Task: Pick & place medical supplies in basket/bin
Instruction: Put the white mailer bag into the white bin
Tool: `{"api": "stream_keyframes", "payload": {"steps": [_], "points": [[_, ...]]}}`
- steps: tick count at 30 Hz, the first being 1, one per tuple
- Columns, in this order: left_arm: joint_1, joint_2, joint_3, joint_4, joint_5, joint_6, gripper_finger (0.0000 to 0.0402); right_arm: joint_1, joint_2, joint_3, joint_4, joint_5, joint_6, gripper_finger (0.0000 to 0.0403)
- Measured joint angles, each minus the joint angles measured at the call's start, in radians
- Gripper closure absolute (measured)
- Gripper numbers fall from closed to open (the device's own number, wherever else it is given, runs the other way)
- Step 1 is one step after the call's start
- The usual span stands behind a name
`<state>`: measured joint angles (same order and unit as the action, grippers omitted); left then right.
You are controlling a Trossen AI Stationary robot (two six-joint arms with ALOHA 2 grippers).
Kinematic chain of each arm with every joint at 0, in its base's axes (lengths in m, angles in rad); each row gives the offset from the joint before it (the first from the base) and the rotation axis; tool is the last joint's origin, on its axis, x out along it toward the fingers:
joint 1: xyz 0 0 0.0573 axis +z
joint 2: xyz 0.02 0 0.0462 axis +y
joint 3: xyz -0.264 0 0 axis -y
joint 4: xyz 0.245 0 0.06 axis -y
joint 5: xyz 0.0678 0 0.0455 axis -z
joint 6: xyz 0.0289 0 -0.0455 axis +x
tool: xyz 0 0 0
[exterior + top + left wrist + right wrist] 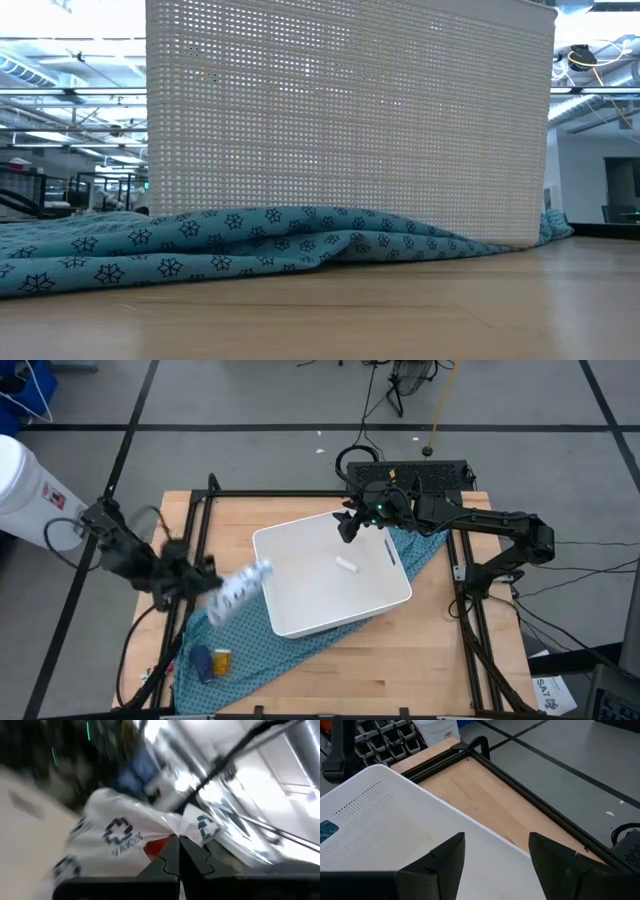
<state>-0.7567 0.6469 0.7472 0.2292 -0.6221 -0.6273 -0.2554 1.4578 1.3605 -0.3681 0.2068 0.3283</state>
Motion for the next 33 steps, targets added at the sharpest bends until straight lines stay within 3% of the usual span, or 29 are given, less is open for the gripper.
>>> {"api": "stream_keyframes", "payload": {"steps": [3,7,17,27,33], "points": [[0.008,0.0,0.05,0.006,-0.088,0.185,0.0401,0.0,0.0,0.0,0.011,0.0,0.0,0.0193],[0.07,0.018,0.132,-0.057,-0.162,0.312,0.0401,0.0,0.0,0.0,0.043,0.0,0.004,0.0193],[0.343,0.243,0.382,-0.292,-0.096,0.366,0.0401,0.002,-0.068,0.001,0.14,0.001,0.015,0.0193],[0.669,0.49,0.556,-0.458,0.355,0.183,0.0401,0.002,-0.145,0.002,0.169,0.007,0.01,0.0193],[0.783,0.601,0.558,-0.496,0.52,0.126,0.0402,0.002,-0.179,0.001,0.166,0.003,0.008,0.0193]]}}
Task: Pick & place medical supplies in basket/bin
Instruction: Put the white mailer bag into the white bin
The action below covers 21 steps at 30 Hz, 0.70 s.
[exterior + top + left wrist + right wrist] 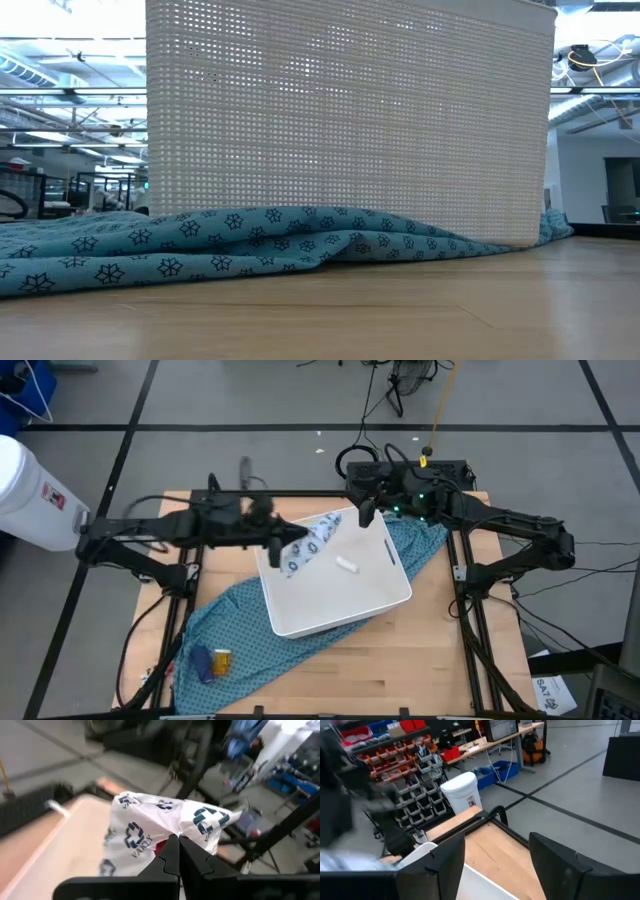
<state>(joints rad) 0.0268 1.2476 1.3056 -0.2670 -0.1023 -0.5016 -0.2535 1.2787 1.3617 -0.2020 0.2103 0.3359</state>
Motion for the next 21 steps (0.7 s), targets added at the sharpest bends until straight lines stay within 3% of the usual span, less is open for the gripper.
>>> {"api": "stream_keyframes", "payload": {"steps": [12,21], "points": [[0.088,0.183,0.0,-0.12,0.166,-0.043,0.0401,0.0,-0.035,-0.001,-0.015,-0.002,-0.068,0.0193],[0.093,0.333,0.0,-0.189,0.157,-0.06,0.0402,0.0,-0.036,-0.001,-0.035,-0.005,-0.119,0.0193]]}}
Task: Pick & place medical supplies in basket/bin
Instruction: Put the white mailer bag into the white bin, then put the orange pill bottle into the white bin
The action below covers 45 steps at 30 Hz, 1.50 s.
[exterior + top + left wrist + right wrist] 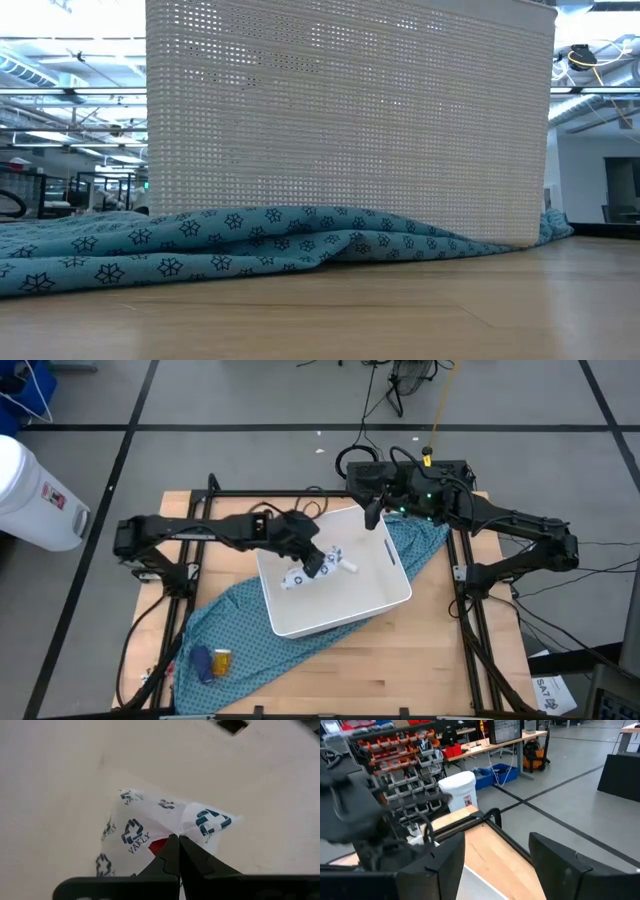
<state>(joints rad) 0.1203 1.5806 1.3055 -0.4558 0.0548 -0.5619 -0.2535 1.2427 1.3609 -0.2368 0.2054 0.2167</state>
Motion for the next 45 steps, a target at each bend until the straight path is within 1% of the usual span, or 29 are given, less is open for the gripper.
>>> {"api": "stream_keyframes", "payload": {"steps": [3,6,9,11,14,17,19,22,24,26,29,32,36,41,43,45], "points": [[0.0,0.057,0.0,0.001,0.05,-0.001,0.0402,0.0,0.001,0.0,-0.021,0.0,-0.006,0.0193],[0.0,0.111,0.0,0.034,0.137,-0.021,0.0401,0.0,0.001,0.0,-0.03,0.0,-0.026,0.0193],[-0.001,0.156,0.0,0.098,0.142,-0.021,0.0399,0.0,0.001,0.0,-0.03,0.0,-0.028,0.0193],[-0.003,0.169,-0.001,0.155,0.158,0.018,0.0387,0.0,0.001,0.0,-0.03,0.0,-0.028,0.0193],[-0.009,0.168,-0.001,0.248,0.18,0.125,0.0356,0.0,0.001,0.0,-0.031,0.0,-0.028,0.0193],[-0.021,0.163,0.0,0.294,0.155,0.207,0.0311,0.0,0.001,0.0,-0.031,0.0,-0.028,0.0193],[-0.025,0.156,0.0,0.291,0.125,0.206,0.0277,0.0,0.001,0.0,-0.032,0.001,-0.028,0.0193],[-0.014,0.141,0.0,0.283,0.121,0.158,0.0233,0.0,0.001,0.0,-0.036,0.001,-0.028,0.0193],[-0.008,0.117,-0.001,0.285,0.125,0.119,0.0213,0.0,0.001,0.0,-0.036,0.002,-0.028,0.0193],[-0.006,0.07,-0.001,0.27,0.132,0.073,0.0202,0.0,0.001,0.0,-0.033,0.002,-0.028,0.0193],[-0.007,-0.013,-0.001,0.279,0.144,0.034,0.0202,0.0,0.001,0.0,-0.03,0.002,-0.029,0.0193],[-0.017,-0.122,-0.001,0.325,0.145,0.009,0.0216,0.0,0.001,0.0,-0.03,0.002,-0.038,0.0193],[-0.054,-0.287,0.002,0.296,0.067,0.004,0.0244,0.0,0.001,0.0,-0.03,0.002,-0.05,0.0193],[-0.138,-0.464,0.001,0.112,-0.05,-0.047,0.0275,0.0,0.001,0.0,-0.03,0.002,-0.061,0.0193],[-0.189,-0.507,0.001,0.022,-0.098,-0.095,0.0284,0.0,0.001,0.0,-0.03,0.002,-0.078,0.0193],[-0.244,-0.536,0.001,-0.05,-0.123,-0.149,0.0289,0.0,0.001,0.0,-0.03,0.002,-0.088,0.0193]]}}
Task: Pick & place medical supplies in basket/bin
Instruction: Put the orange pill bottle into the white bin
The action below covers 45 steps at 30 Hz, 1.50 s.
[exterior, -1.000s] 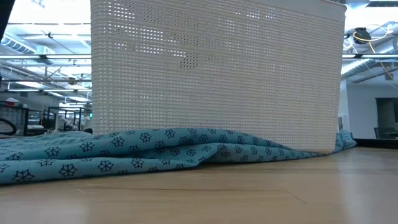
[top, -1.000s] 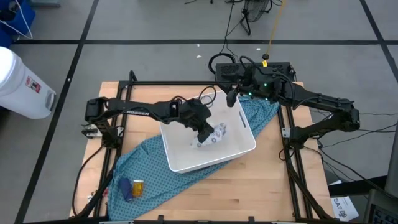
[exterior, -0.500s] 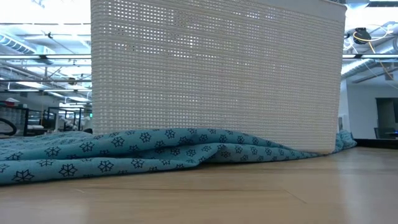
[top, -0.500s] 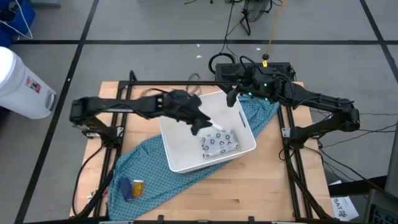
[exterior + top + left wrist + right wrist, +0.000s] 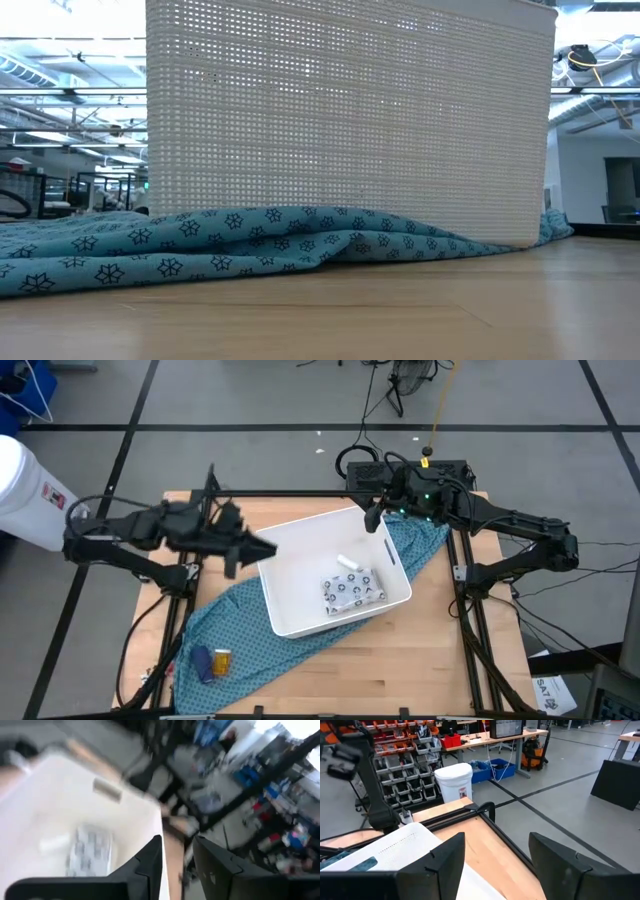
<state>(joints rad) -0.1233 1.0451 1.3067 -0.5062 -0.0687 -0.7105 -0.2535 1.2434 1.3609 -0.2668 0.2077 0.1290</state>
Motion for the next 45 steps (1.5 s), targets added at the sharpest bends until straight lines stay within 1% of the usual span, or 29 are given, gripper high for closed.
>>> {"api": "stream_keyframes", "payload": {"steps": [2,4,8,10,13,16,20,24,27,30,33,37,41,45], "points": [[-0.058,-0.009,-0.001,-0.07,-0.021,-0.075,0.029,0.0,0.0,0.0,0.0,0.0,-0.01,0.0193],[-0.116,-0.014,-0.001,-0.148,-0.034,-0.195,0.0291,0.0,0.0,0.0,0.0,0.0,-0.014,0.0193],[-0.235,0.003,-0.002,-0.336,-0.01,-0.426,0.0291,-0.001,0.0,0.0,0.0,0.0,-0.014,0.0193],[-0.302,0.022,-0.003,-0.414,-0.015,-0.534,0.0291,-0.001,0.0,0.0,-0.004,0.0,-0.02,0.0193],[-0.404,0.047,-0.003,-0.473,-0.046,-0.651,0.0291,0.0,0.0,0.0,-0.008,0.0,-0.038,0.0193],[-0.491,0.08,-0.003,-0.501,-0.137,-0.782,0.0286,-0.001,0.0,0.0,-0.01,0.0,-0.048,0.0193],[-0.568,0.131,-0.002,-0.561,-0.2,-0.992,0.0266,-0.001,0.0,0.0,-0.01,0.0,-0.054,0.0193],[-0.634,0.207,-0.006,-0.669,-0.189,-1.268,0.0242,-0.001,0.0,0.0,-0.01,0.0,-0.09,0.0193],[-0.681,0.259,-0.028,-0.67,-0.193,-1.417,0.0224,-0.001,0.0,0.0,-0.011,0.0,-0.107,0.0193],[-0.711,0.304,-0.058,-0.606,-0.166,-1.524,0.0208,-0.001,0.0,0.0,-0.019,0.0,-0.115,0.0193],[-0.735,0.342,-0.092,-0.56,-0.083,-1.599,0.0191,-0.001,0.0,0.0,-0.027,0.0,-0.115,0.0193],[-0.758,0.379,-0.124,-0.499,-0.068,-1.609,0.0169,-0.001,0.0,0.0,-0.027,0.0,-0.122,0.0193],[-0.756,0.404,-0.153,-0.449,-0.082,-1.61,0.0153,-0.001,0.0,0.0,-0.026,-0.001,-0.123,0.0193],[-0.767,0.447,-0.169,-0.44,-0.018,-1.63,0.0143,-0.001,0.0,0.0,-0.028,-0.001,-0.123,0.0193]]}}
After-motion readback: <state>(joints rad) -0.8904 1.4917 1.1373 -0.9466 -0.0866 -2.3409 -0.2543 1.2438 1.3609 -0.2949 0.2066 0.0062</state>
